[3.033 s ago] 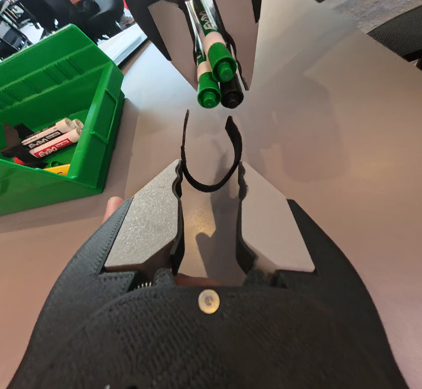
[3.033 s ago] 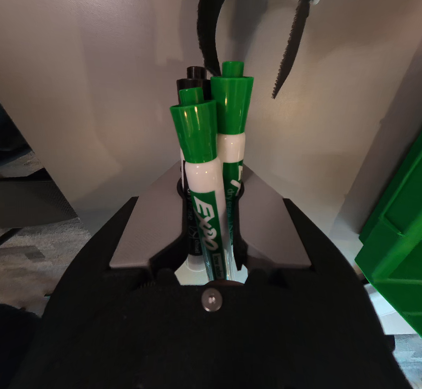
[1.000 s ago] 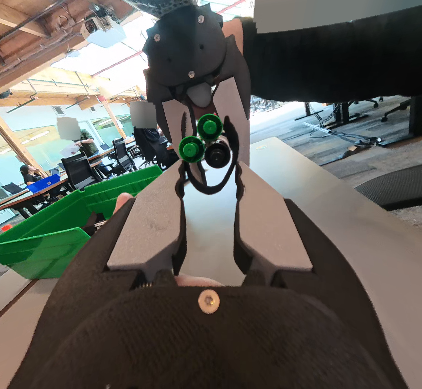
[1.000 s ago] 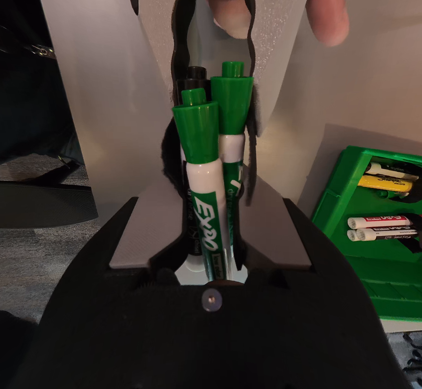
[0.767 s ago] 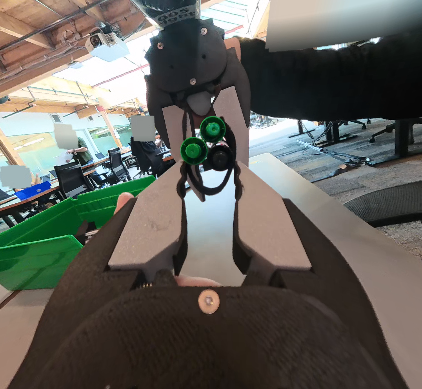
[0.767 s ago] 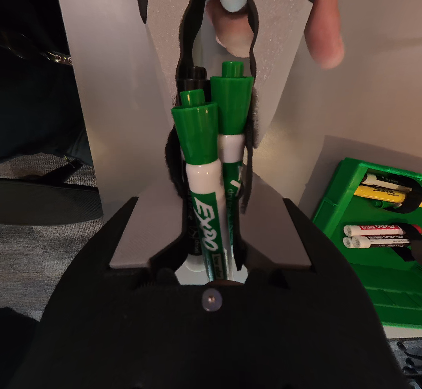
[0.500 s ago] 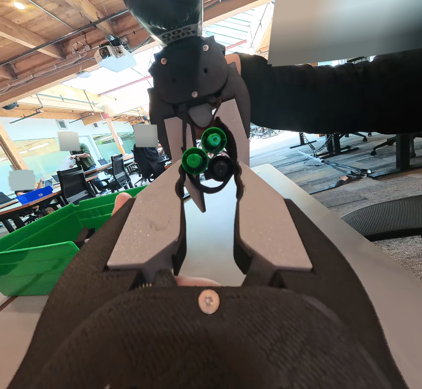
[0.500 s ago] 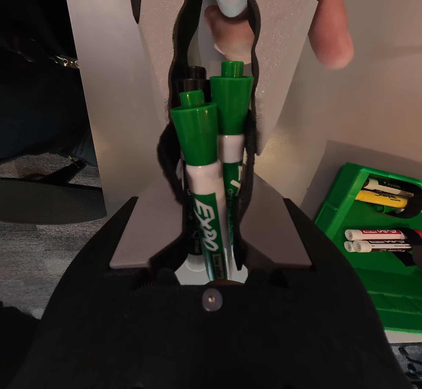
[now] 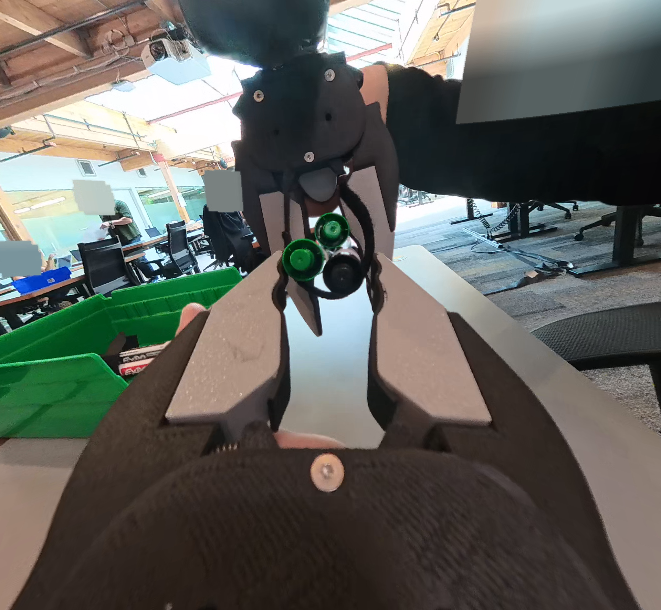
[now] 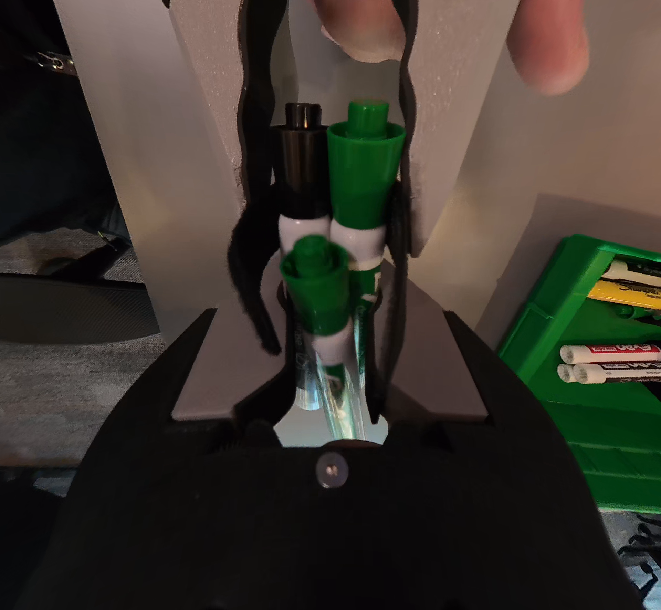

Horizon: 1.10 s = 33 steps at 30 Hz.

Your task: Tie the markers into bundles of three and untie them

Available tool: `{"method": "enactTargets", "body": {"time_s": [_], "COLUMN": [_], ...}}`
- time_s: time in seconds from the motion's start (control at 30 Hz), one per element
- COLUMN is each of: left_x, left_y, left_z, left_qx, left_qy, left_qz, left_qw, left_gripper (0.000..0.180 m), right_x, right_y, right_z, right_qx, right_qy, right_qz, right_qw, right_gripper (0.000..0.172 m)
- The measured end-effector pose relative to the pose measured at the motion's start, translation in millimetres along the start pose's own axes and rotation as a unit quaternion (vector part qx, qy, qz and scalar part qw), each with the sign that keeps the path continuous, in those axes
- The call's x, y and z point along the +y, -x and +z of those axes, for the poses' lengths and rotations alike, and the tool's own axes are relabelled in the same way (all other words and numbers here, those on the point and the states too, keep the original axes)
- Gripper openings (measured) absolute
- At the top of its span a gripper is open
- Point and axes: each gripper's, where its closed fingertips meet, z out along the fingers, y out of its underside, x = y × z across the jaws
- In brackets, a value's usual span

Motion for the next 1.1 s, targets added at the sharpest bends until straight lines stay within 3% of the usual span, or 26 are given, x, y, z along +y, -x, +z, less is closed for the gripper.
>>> {"method": "enactTargets", "body": {"time_s": [0.13, 0.27, 0.5, 0.83, 1.1], "left_x": [6, 17, 8, 16, 31], "left_y": [-1, -1, 9, 11, 31], "left_z": [1, 3, -1, -3, -4], "left_qx": [0.003, 0.005, -0.015, -0.009, -0.038], "left_qy": [0.008, 0.025, 0.0, 0.022, 0.075], "left_qz": [-0.006, -0.013, -0.019, -0.024, -0.034], "left_qw": [1.0, 1.0, 1.0, 0.999, 0.996], "left_gripper": [0.042, 0.04, 0.042, 0.048, 0.066], "right_x": [-1, 16, 11, 10, 55], "right_y": [1, -1, -11, -10, -6], "right_z": [4, 7, -10, 5, 24], "right_qx": [-0.001, -0.004, 0.001, -0.013, -0.029], "right_qy": [-0.001, 0.078, 0.165, 0.113, 0.082], "right_qz": [-0.001, 0.003, -0.017, 0.007, 0.071], "right_qw": [1.0, 0.997, 0.986, 0.993, 0.994], "right_gripper": [0.037, 0.037, 0.037, 0.038, 0.037]}}
